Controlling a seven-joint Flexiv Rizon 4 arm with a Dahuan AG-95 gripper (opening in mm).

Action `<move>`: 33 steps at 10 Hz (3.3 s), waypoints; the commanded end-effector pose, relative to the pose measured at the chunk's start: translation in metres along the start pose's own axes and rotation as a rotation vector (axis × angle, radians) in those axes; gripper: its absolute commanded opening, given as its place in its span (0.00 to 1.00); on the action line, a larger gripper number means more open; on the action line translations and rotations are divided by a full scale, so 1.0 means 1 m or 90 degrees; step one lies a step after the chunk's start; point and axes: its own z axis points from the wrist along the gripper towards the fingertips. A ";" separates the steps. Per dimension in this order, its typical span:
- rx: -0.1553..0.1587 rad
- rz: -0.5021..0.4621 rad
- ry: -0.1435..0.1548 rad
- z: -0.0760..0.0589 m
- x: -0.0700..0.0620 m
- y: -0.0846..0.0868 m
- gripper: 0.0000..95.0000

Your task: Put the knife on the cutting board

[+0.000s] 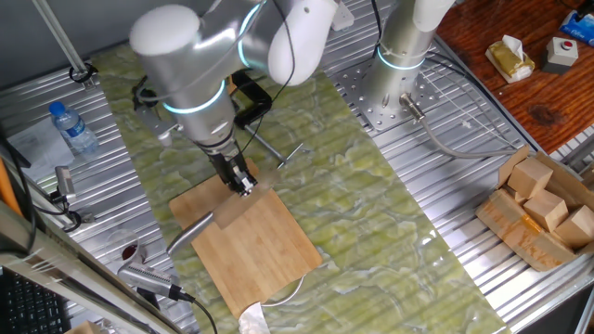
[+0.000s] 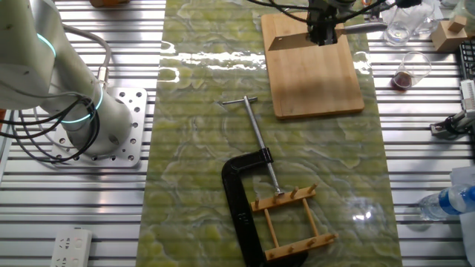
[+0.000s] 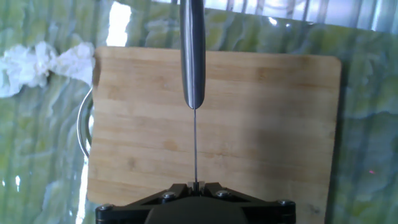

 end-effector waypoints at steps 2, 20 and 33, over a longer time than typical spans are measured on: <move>-0.006 -0.052 0.003 -0.001 0.002 0.000 0.00; -0.147 0.071 -0.055 0.040 -0.021 0.065 0.00; -0.272 0.082 -0.079 0.064 -0.022 0.057 0.00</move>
